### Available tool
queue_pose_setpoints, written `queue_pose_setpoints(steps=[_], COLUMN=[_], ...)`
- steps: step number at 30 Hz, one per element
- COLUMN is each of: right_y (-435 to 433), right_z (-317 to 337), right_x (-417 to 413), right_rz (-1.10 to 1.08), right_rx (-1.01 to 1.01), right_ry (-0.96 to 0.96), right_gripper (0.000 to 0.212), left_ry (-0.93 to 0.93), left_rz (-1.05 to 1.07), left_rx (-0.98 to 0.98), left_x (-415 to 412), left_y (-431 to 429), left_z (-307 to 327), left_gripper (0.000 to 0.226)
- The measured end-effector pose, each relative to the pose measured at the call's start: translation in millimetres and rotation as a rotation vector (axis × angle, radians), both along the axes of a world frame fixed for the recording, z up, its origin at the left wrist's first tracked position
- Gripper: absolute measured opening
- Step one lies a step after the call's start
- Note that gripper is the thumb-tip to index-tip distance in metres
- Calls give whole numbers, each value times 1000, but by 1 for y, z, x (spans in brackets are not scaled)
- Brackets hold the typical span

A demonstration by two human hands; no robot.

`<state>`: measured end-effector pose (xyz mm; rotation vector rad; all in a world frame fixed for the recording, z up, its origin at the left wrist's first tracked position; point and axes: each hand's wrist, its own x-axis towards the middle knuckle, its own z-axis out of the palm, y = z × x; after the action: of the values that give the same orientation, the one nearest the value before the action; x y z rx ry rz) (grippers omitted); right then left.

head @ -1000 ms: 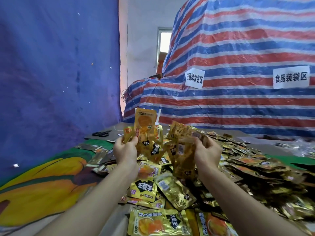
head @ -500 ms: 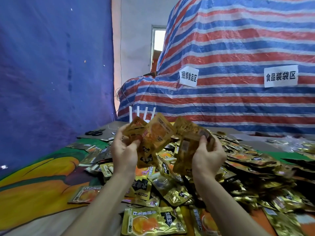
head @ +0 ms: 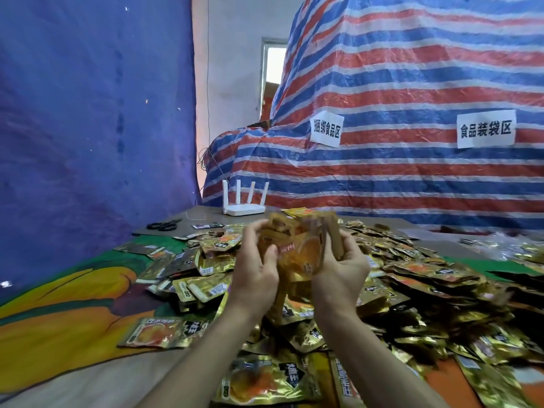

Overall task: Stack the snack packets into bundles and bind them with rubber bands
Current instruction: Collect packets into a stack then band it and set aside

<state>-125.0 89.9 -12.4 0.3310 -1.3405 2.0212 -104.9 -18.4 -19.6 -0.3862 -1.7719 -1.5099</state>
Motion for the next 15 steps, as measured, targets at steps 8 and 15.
queue_pose_setpoints(steps=[8,15], right_y=[-5,2], right_z=[-11,-14], right_x=[-4,-8], right_rz=[-85,-29], right_rx=[52,66], right_ry=[-68,-157], right_gripper=[18,19], left_ry=[-197,-461], left_rz=[-210,-65], left_rx=[45,-104], left_x=[6,4], left_y=[6,-9], left_z=[-25,-29], left_gripper=[55,64])
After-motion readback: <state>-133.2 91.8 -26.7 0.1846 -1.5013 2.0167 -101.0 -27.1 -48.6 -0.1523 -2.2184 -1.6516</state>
